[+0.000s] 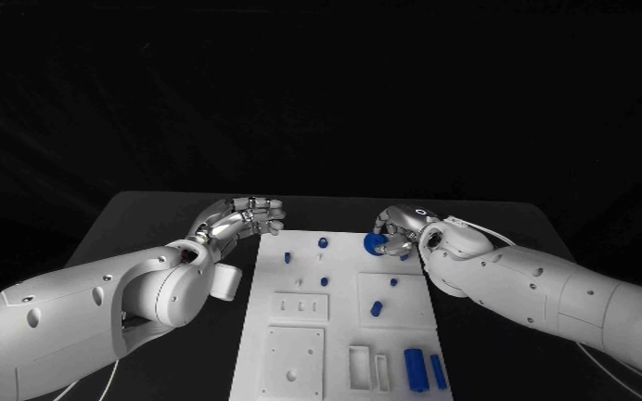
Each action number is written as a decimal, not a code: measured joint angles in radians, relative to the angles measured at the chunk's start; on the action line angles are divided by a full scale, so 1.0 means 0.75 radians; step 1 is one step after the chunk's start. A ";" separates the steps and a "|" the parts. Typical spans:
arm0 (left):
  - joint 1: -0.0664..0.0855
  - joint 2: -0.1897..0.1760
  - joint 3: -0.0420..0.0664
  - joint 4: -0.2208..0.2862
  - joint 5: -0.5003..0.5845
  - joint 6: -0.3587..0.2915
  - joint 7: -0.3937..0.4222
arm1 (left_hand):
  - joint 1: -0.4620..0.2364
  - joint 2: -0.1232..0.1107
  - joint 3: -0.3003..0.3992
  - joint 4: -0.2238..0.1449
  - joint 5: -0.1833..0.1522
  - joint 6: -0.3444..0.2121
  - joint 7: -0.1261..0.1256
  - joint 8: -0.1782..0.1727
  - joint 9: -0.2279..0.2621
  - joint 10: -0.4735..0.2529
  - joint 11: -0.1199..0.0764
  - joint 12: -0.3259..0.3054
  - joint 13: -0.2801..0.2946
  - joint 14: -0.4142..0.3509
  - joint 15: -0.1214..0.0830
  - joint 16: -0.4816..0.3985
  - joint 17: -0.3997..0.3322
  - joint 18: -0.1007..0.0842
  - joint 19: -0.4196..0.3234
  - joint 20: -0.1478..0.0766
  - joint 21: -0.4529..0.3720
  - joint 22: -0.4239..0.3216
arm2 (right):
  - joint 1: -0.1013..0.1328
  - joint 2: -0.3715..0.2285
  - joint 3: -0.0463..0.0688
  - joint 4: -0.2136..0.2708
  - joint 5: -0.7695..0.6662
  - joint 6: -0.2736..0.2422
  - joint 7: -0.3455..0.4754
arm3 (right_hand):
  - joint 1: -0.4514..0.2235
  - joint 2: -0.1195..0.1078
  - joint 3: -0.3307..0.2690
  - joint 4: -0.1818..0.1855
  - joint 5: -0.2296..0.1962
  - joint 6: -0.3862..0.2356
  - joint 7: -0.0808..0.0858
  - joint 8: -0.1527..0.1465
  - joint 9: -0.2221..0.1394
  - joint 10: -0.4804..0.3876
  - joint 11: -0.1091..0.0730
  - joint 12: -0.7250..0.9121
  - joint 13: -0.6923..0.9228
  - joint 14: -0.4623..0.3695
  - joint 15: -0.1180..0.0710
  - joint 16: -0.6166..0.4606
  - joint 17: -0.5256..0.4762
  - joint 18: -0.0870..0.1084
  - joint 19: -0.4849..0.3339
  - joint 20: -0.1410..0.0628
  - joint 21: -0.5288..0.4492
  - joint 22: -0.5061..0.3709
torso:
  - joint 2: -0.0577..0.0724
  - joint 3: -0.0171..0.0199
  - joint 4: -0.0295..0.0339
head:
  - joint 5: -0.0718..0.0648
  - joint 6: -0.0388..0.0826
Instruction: Assemble the parts on the task board
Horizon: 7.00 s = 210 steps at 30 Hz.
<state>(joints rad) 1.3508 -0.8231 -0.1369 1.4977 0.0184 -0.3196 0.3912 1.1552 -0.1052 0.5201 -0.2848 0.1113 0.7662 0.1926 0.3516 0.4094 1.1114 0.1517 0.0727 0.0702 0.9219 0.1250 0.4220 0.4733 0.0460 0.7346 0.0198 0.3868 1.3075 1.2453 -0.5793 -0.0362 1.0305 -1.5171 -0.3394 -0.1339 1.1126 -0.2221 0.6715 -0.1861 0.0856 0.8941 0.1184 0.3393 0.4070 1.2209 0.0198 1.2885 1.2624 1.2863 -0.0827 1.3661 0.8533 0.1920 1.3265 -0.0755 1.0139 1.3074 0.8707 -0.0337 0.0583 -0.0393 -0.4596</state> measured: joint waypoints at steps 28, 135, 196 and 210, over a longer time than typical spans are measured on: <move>0.000 0.001 0.000 -0.007 0.000 0.001 -0.009 | 0.000 0.000 0.000 0.000 0.000 0.000 0.000 0.000 -0.001 0.000 0.000 0.000 0.000 0.000 0.000 0.000 0.002 -0.002 0.000 0.000 0.000 0.000 | -0.012 0.011 0.004 -0.007 -0.130 -0.024 0.002 | -0.035 0.005 0.106 0.041 0.026 0.023 -0.023 0.022 0.001 0.016 -0.027 0.000 0.005 0.005 -0.030 -0.022 0.029 0.000 -0.014 0.005 0.032 0.000 | 0.000 0.0015 -0.0005 | -0.001 -0.011; 0.000 0.011 0.000 -0.005 0.000 -0.012 -0.040 | -0.017 -0.007 0.000 0.007 0.000 0.000 0.000 0.000 -0.004 -0.005 0.005 0.000 -0.001 0.000 0.000 -0.010 0.007 0.000 -0.005 0.005 0.000 0.000 | -0.022 0.225 -0.063 0.170 -0.785 -0.115 -0.248 | -0.074 -0.096 0.156 0.097 0.392 0.048 -0.048 0.011 0.031 0.042 -0.043 -0.041 0.014 0.022 -0.042 -0.069 0.089 0.000 -0.003 -0.004 0.052 0.000 | 0.002 -0.0015 0.0047 | 0.051 -0.014; 0.000 0.013 0.000 -0.014 0.001 -0.012 -0.041 | -0.054 0.000 -0.001 0.029 0.000 0.000 0.000 0.000 -0.007 -0.010 0.010 0.000 -0.001 0.000 0.000 -0.016 0.013 -0.002 -0.005 0.005 0.000 0.000 | -0.032 0.236 -0.072 0.088 -0.551 -0.106 -0.159 | -0.152 -0.100 0.052 0.111 -0.002 -0.068 -0.039 -0.112 -0.006 -0.010 -0.054 -0.097 -0.016 0.025 -0.052 -0.098 0.103 0.002 -0.029 -0.004 0.052 0.001 | 0.001 0.0009 0.0026 | 0.053 -0.021; 0.000 0.013 0.000 -0.017 0.002 -0.011 -0.041 | -0.065 -0.002 -0.003 0.037 -0.005 -0.005 0.005 -0.005 -0.008 -0.010 0.010 0.000 -0.001 0.000 0.000 -0.016 0.014 -0.003 -0.005 0.005 0.000 0.000 | -0.030 0.233 -0.068 0.071 -0.394 -0.072 -0.118 | -0.195 -0.100 0.056 0.245 -0.042 -0.078 -0.046 -0.097 0.010 0.002 -0.056 -0.097 -0.005 0.024 -0.069 -0.098 0.111 0.027 -0.021 -0.011 0.051 0.000 | 0.001 0.0008 0.0020 | 0.055 -0.021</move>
<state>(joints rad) 1.3509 -0.8132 -0.1369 1.4847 0.0202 -0.3281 0.3602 1.1063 -0.1066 0.5179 -0.2567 0.1075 0.7626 0.1961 0.3479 0.4035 1.1039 0.1591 0.0727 0.0695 0.9219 0.1250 0.4102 0.4840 0.0440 0.7310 0.0234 0.3868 1.3076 1.2230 -0.4042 -0.0872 1.0837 -1.8126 -0.3935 -0.2225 0.9663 -0.2974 0.7137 -0.0024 0.0542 0.8354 0.0842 0.2662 0.4143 1.2224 -0.0220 1.2157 1.2583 1.3040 -0.1345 1.2929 0.9365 0.2120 1.3106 -0.0835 1.0522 1.3076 0.8713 -0.0331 0.0598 0.0019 -0.4757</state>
